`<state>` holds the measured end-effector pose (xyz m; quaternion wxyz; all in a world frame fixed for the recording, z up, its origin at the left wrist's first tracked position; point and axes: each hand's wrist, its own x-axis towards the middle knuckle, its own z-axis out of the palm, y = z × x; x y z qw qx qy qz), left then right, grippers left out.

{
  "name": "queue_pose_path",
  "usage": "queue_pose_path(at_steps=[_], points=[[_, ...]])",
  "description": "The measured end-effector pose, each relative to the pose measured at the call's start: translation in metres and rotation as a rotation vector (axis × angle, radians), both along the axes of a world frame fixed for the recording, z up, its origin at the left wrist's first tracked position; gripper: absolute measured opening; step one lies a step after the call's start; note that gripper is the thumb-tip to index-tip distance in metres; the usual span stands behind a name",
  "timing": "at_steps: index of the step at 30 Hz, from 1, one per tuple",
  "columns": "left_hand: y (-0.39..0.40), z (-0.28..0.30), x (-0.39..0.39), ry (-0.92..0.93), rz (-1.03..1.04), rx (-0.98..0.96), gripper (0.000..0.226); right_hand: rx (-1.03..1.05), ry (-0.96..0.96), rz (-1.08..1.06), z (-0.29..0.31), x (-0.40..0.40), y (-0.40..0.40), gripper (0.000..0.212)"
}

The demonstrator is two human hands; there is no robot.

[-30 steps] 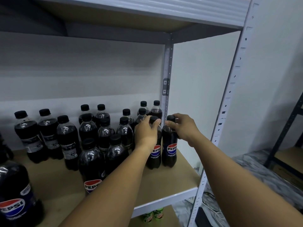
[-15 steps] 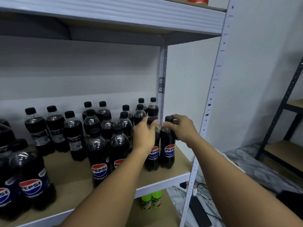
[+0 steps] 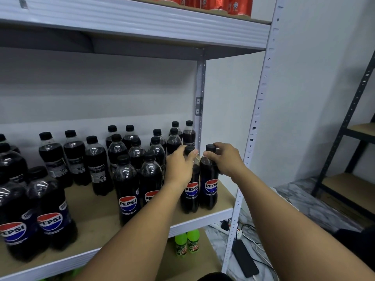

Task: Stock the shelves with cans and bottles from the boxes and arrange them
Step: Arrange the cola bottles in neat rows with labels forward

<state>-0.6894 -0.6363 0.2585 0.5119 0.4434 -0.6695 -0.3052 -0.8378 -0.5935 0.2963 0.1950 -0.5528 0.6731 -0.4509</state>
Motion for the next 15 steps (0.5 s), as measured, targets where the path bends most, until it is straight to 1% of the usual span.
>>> queue_pose_path(at_steps=[3, 6, 10, 15], points=[[0.0005, -0.0002, 0.0008, -0.007, -0.009, -0.001, 0.015, 0.011, 0.008, 0.004, 0.0013, 0.0006, 0.0003, 0.031], [-0.0008, -0.0005, 0.0022, -0.01, -0.022, -0.006, 0.016, 0.014, 0.003, 0.001, 0.0011, 0.0002, 0.0011, 0.032], [0.0007, -0.0005, 0.0038, -0.019, -0.04, -0.005, 0.017, 0.019, 0.002, 0.01, 0.0006, -0.0002, 0.001, 0.03], [0.0022, -0.0006, 0.004, -0.024, -0.039, -0.016, 0.016, 0.022, 0.005, 0.01, 0.0015, 0.0003, 0.001, 0.035]])
